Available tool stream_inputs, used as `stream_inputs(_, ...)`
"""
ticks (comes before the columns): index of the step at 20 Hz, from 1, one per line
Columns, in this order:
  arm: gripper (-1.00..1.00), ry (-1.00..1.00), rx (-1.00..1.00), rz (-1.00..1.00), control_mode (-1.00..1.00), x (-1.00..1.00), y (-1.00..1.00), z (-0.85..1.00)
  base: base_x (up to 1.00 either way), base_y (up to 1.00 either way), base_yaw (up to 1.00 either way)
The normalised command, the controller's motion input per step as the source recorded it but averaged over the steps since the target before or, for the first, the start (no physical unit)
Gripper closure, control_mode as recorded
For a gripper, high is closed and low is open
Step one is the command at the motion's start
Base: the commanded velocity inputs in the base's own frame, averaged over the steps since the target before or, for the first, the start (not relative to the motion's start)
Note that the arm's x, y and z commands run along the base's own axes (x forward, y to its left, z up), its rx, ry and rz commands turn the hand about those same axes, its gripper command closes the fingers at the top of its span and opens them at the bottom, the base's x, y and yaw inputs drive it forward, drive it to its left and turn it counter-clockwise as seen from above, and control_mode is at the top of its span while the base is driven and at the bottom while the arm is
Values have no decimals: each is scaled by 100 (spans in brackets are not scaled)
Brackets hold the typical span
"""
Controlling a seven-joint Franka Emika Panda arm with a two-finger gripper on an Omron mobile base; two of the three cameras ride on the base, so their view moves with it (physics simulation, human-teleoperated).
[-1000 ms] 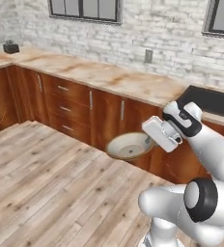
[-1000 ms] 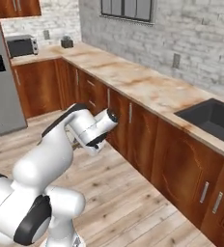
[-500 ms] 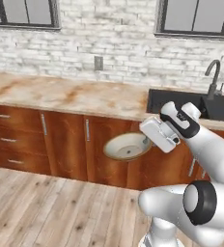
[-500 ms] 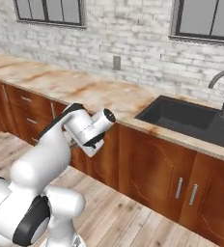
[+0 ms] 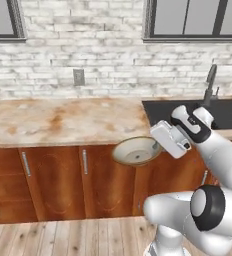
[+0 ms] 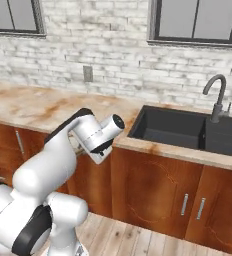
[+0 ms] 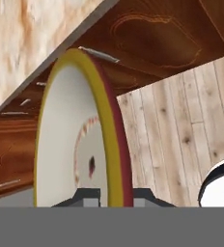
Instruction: Pick the cup and bowl from the counter and place them on the counter next to the sink.
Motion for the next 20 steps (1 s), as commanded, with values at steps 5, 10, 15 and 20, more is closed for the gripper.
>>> stream_inputs(5,100,0,0,0,100,0,0,0,95,52,-25)
stream_inputs(10,100,0,0,0,100,0,0,0,89,-3,-28)
stream_inputs(15,100,0,0,0,100,0,0,0,33,-16,-23)
stream_inputs(20,100,0,0,0,100,0,0,0,0,0,0)
